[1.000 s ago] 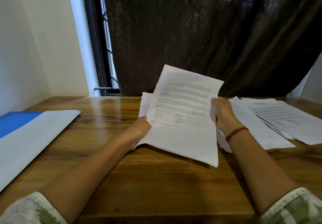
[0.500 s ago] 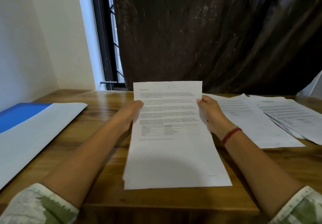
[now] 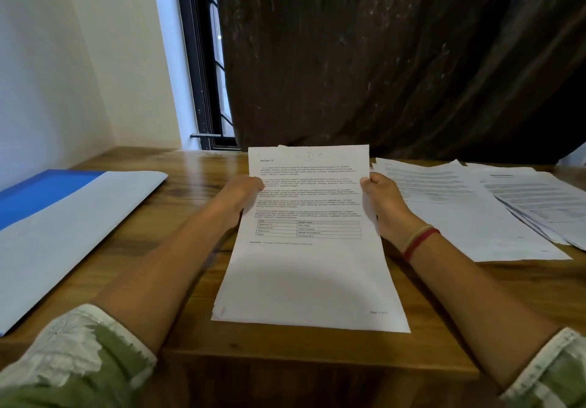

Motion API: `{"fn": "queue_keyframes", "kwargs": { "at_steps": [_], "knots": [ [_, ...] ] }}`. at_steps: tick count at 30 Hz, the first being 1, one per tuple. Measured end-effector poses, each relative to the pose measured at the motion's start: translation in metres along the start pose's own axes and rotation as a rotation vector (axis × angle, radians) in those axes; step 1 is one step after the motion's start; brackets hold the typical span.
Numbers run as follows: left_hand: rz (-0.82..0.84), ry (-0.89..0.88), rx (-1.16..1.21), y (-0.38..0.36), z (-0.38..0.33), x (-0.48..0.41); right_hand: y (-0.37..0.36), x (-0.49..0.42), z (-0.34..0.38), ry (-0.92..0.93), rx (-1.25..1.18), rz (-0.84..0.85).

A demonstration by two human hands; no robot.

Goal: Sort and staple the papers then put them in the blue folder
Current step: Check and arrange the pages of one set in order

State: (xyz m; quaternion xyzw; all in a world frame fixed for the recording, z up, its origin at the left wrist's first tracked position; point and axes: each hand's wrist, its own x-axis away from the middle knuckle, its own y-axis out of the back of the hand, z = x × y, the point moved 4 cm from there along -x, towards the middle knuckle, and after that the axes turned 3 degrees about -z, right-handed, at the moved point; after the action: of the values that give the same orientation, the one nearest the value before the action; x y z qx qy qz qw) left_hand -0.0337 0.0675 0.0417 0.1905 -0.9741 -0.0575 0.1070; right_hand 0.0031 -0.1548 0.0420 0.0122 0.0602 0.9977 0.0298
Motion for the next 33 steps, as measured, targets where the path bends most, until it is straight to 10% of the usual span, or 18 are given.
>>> {"fn": "queue_keyframes", "kwargs": {
  "at_steps": [20,26,33],
  "knots": [
    [0.003,0.053,0.091,-0.008,0.009,0.0,-0.006,0.005,0.003,0.066,0.004,0.177],
    [0.003,-0.103,-0.074,-0.019,0.001,0.006,0.013,0.002,0.023,0.586,0.711,-0.312],
    [0.203,-0.205,-0.163,-0.051,0.009,0.018,-0.016,-0.001,0.018,0.682,0.908,-0.013]
  ]
}}
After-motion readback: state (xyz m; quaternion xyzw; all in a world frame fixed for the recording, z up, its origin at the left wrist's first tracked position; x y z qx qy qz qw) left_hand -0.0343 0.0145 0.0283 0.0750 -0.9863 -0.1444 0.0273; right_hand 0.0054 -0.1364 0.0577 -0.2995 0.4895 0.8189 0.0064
